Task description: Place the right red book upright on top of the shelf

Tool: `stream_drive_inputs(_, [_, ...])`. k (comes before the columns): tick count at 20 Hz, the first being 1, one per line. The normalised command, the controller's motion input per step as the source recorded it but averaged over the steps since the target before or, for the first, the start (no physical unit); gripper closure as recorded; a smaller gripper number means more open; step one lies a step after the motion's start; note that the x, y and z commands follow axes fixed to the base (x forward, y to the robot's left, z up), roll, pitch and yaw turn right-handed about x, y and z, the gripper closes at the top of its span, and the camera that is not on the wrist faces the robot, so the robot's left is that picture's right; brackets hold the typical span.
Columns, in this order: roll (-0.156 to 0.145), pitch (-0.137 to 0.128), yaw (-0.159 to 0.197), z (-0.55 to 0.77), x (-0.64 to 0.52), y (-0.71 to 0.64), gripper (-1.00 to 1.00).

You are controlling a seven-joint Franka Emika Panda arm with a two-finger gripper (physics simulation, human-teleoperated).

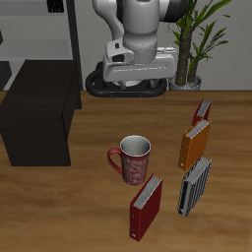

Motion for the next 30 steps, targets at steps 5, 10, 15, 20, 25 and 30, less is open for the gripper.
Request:
stream_drive_inputs(5, [-0.001, -0.013, 0.007, 0.05, 0.09, 0.19, -1.0])
stream_drive_inputs(10, [-0.043, -0.023, -0.008, 0.1, 0.34, 0.18, -1.0])
stream_drive_inputs(15, [-0.047, 0.007, -0.024, 0.15, 0.42, 0.08, -1.0])
stream_drive_inputs(20, [-0.04, -0.051, 0.015, 0.28, 0.49, 0.1, -1.0])
stream_drive_inputs(25, [0.0, -0.006, -0.014, 0.13, 0.36, 0.07, -1.0])
stream_drive_inputs(30, [0.031, -0.011, 0.021, 0.14, 0.47, 0.08, -1.0])
